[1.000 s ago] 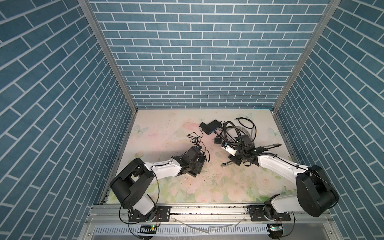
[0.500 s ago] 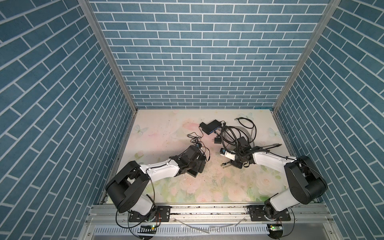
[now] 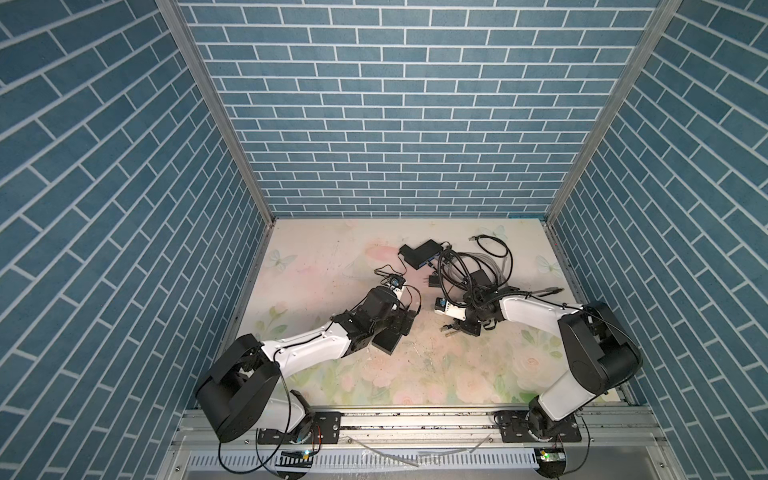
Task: Insert the plug into the switch port
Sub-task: 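Grasp the black teal-banded ethernet cable near its plug with the right gripper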
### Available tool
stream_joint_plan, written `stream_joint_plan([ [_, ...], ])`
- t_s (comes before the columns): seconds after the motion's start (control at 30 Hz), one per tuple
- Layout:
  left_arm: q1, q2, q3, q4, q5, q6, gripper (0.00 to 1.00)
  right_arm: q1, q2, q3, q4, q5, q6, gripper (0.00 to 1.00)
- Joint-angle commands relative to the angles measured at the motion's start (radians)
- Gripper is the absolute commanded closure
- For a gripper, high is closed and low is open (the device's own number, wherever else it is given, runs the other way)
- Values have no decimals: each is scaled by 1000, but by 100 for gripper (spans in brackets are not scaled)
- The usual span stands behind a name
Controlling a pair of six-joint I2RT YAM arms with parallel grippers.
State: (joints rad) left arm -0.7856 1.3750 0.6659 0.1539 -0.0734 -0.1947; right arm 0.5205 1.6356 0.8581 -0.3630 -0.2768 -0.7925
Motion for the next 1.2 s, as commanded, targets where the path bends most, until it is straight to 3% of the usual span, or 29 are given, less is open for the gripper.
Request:
stream_joint_plan([
  [0.0,5,-41,-18,69,-30,36,0,-2,11,39,-77,-38,-17,79],
  [0.2,5,-74,-11,74,-21,73,0,-2,-19,72,-109,-56,0,100],
  [0.4,5,-71,-10,71,-15,47,1,1,-114,14,-38,-57,26,100],
  [0.57,5,-60,25,-30,3,59,0,18,-178,-47,51,-39,18,100],
  [0.77,5,-97,-12,-43,-8,35,0,16,-94,36,-93,-41,-90,75],
  [0.9,5,-125,-39,-13,-15,30,0,15,-21,93,-150,13,-124,70],
  [1.17,5,-91,-31,-24,5,25,0,18,75,182,-205,-51,-189,66],
])
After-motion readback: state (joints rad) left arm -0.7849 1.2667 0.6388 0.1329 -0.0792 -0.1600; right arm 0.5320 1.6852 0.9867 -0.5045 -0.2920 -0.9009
